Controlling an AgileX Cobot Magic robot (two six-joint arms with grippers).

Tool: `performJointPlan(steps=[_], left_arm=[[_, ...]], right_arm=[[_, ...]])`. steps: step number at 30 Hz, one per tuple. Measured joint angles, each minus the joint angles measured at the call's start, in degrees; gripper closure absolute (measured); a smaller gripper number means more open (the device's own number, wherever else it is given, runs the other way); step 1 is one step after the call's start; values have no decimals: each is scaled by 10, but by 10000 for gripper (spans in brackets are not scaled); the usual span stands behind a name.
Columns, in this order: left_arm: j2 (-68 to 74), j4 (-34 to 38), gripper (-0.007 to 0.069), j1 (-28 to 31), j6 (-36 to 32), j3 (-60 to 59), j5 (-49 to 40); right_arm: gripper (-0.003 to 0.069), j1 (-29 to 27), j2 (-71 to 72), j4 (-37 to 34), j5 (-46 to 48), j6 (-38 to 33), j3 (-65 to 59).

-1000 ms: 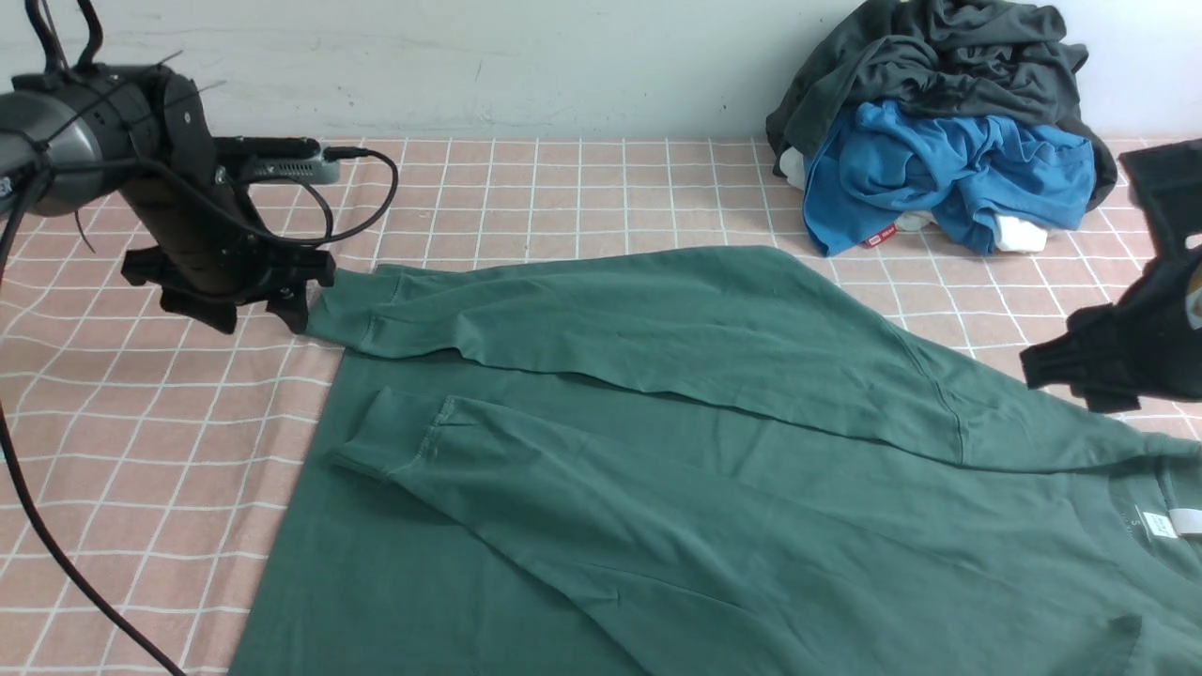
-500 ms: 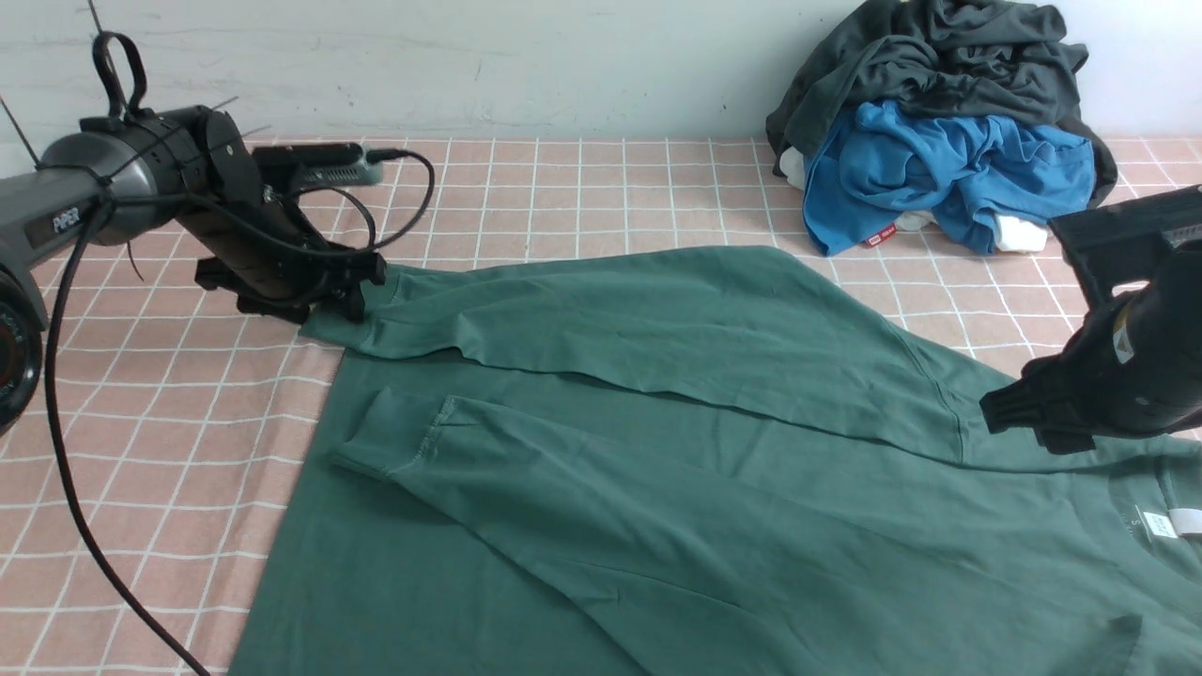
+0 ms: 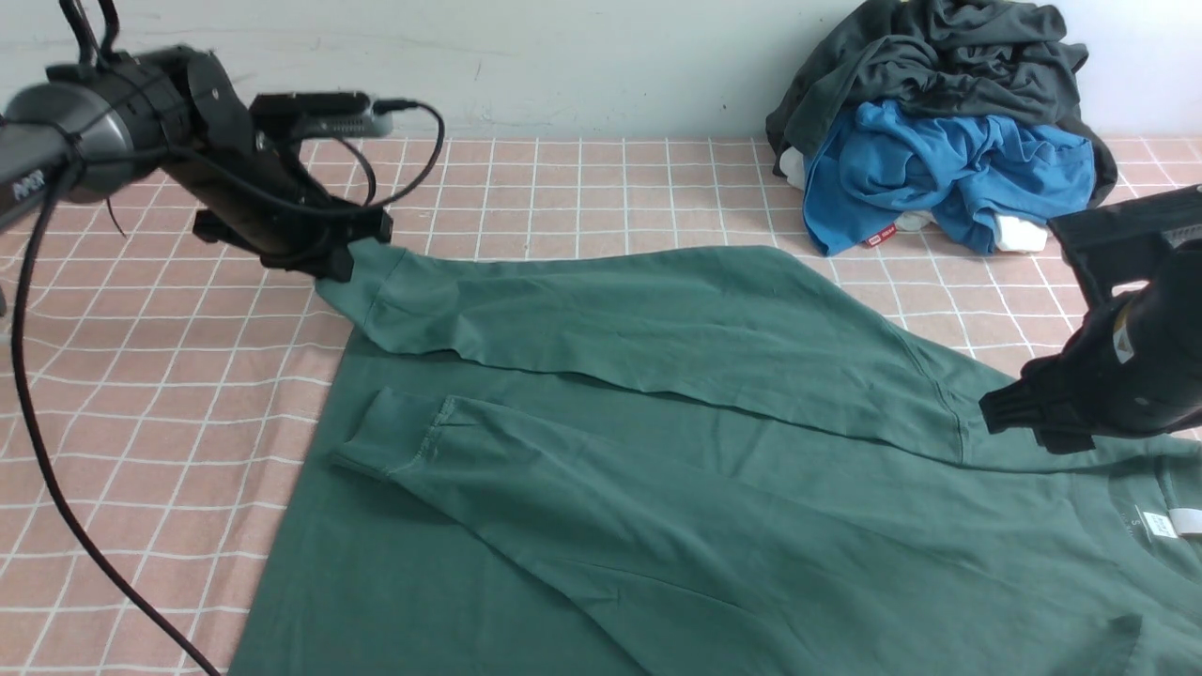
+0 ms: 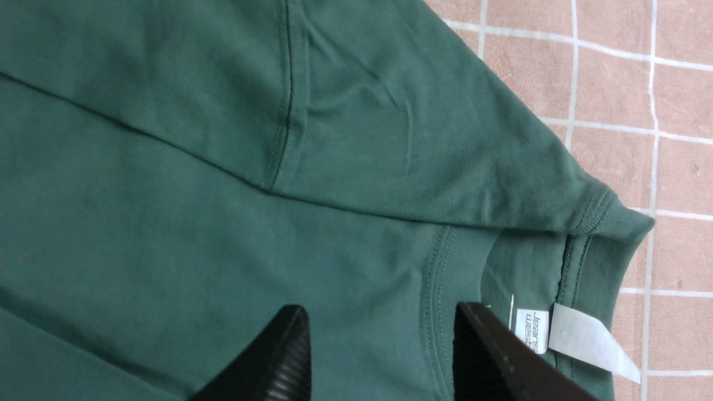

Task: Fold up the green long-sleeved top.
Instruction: Use the left arm to clamp the cuff farthest from it, then use the left arm to drag and drop the cuff onto the cuff closest to the left arm

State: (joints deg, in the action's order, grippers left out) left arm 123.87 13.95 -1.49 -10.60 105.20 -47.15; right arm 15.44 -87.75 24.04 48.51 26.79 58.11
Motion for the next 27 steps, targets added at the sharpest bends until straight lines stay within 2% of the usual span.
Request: performJointPlan(steps=[6,10,13,17,27], left_arm=[[-53,35,601,-13,-18,-5,-62],[-96,40,601,-12,-19,-23,-94],[-137,40,601,-12,-19,-29,-130],[-169,50,601,-12,-20,-29,-153],[-192,56,601,-12,-32,-29,-190]], right_arm=[[323,-5,-14,-3,-22,-11,19],[323,-38,-50,-35,-30,-32,58],[323,-72,-103,-103,-38,-84,100],[323,-81,-169,-154,-42,-143,142],[323,-81,-310,-163,9,-174,244]])
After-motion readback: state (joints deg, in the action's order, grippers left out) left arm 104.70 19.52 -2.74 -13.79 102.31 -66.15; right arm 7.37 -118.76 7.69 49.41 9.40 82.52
